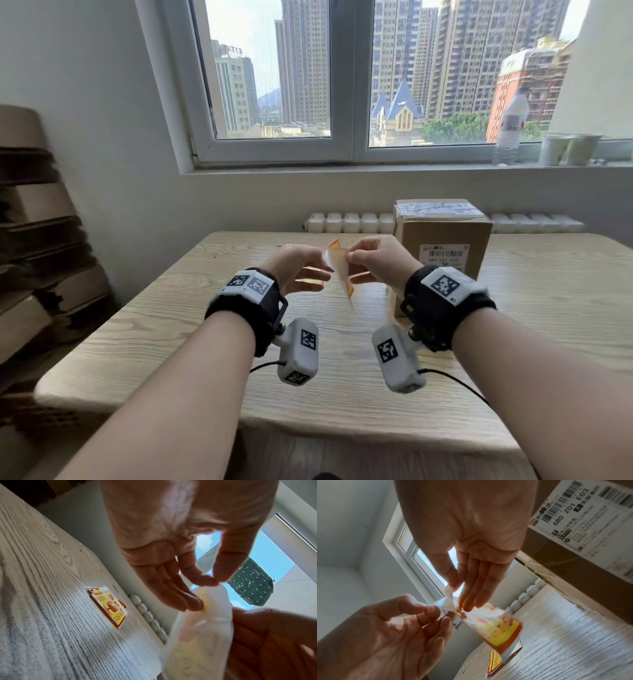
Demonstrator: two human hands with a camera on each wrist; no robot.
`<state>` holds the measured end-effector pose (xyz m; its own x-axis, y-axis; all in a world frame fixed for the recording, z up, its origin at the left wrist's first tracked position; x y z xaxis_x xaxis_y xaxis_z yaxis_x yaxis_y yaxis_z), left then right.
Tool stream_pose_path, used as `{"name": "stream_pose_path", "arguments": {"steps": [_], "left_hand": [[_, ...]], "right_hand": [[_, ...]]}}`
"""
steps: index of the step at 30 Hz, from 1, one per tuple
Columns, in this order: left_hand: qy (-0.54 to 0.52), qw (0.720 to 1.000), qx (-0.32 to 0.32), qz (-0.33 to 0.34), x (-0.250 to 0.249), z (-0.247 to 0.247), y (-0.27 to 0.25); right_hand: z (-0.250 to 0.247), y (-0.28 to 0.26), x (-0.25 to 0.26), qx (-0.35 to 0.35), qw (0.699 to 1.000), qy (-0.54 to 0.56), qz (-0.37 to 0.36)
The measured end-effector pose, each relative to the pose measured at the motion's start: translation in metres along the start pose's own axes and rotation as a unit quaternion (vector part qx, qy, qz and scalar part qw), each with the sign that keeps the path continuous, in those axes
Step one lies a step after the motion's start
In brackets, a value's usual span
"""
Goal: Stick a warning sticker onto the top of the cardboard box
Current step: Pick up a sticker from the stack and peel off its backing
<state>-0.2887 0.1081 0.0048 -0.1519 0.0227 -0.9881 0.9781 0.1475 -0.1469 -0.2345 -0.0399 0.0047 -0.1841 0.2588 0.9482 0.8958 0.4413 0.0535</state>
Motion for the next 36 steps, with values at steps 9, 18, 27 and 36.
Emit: {"name": "stream_pose_path", "arguments": {"steps": [9,18,27,36], "left_hand": [[-0.085,0.992,-0.078,0.049,0.000,0.005,0.008],[-0.071,0.990,-0.112,0.053,0.006,0.007,0.012],[-0.028,0.996,-0.082,0.034,0.008,0.016,0.016],[0.084,0.981,-0.175,-0.003,0.034,-0.023,0.033]], "right_hand": [[0.002,0.004,-0.009,-0.024,0.999,0.030,-0.013],[-0.003,0.005,-0.022,-0.017,0.999,-0.006,-0.035],[-0.001,0.008,-0.021,-0.041,0.997,-0.037,-0.053],[-0.014,0.021,-0.035,-0.112,0.991,-0.064,-0.037]]}}
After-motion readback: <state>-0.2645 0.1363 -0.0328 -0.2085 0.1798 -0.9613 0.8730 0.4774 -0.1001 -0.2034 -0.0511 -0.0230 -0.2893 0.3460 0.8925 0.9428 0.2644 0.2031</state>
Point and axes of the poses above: each hand's wrist, its own y-axis towards the middle knuckle, its own z-axis out of the palm, x = y × z, the point moved 2 cm from there along y, towards the middle knuckle, and after that the axes turned 2 degrees about -y, right-handed, at the moved point
